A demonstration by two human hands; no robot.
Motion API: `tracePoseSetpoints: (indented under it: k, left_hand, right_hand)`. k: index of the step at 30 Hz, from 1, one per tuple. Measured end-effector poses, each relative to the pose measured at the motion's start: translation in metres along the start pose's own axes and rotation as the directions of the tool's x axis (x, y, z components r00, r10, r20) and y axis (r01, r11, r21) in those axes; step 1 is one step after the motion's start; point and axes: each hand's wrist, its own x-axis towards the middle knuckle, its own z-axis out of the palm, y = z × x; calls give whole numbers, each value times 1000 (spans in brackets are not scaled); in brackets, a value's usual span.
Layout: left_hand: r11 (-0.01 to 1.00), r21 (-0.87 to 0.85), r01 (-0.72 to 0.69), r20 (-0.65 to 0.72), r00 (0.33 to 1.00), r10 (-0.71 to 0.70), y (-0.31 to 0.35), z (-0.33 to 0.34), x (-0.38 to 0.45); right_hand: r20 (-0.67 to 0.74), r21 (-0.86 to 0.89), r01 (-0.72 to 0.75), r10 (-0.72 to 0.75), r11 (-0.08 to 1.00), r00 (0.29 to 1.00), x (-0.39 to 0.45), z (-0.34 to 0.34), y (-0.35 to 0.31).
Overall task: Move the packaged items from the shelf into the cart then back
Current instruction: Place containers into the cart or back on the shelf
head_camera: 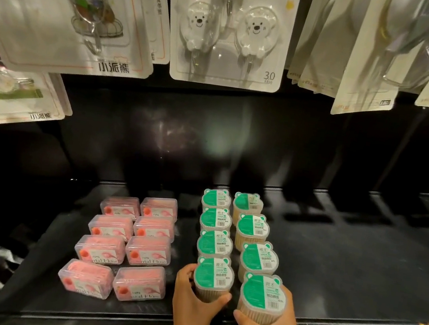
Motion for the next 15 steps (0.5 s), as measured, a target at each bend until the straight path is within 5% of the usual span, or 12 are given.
tracePoseSetpoints:
  k: [10,15]
  left_hand:
    - [974,110,-198,57,980,192,-11,-20,-21]
    - [773,447,-449,199,893,404,-30,-44,-36]
  right_hand:
    - [-24,-37,25,-26,999,999,-3,-8,11]
    - [-32,-57,43,-44,997,999,-1,-12,9]
